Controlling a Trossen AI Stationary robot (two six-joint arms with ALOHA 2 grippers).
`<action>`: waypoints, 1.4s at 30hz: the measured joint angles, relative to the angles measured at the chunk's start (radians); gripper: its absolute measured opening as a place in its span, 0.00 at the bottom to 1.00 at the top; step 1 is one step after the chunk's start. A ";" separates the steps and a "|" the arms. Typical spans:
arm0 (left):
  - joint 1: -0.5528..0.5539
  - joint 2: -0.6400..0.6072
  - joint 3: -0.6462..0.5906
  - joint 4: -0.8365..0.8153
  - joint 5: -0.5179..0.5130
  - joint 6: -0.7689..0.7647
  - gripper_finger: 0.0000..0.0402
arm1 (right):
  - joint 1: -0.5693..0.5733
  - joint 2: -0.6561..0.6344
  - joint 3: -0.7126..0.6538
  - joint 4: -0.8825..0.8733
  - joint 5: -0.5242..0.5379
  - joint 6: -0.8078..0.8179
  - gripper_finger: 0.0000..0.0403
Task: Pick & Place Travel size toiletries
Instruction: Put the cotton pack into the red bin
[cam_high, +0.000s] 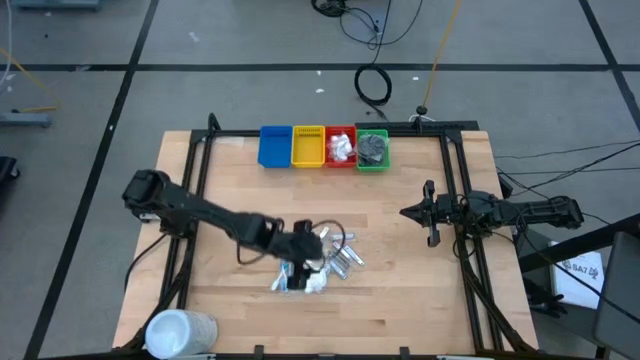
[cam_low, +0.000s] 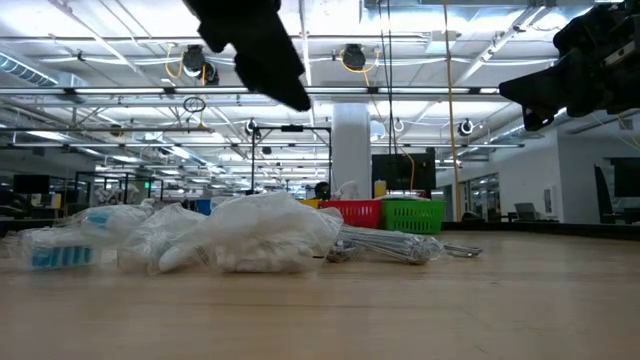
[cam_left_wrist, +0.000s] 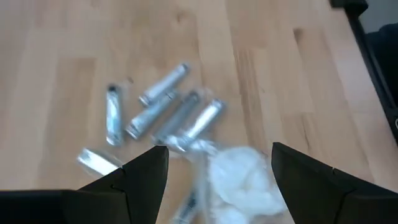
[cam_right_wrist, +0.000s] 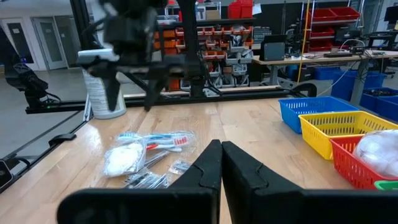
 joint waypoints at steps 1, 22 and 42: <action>-0.017 0.014 0.000 -0.002 -0.017 -0.031 0.70 | 0.000 0.000 0.000 0.000 0.000 0.000 0.01; -0.055 0.272 0.003 0.013 -0.029 -0.247 0.70 | 0.000 0.000 0.000 0.000 0.000 0.000 0.01; -0.055 0.254 0.000 0.017 -0.002 -0.247 0.52 | 0.000 0.000 0.000 0.000 0.000 0.000 0.01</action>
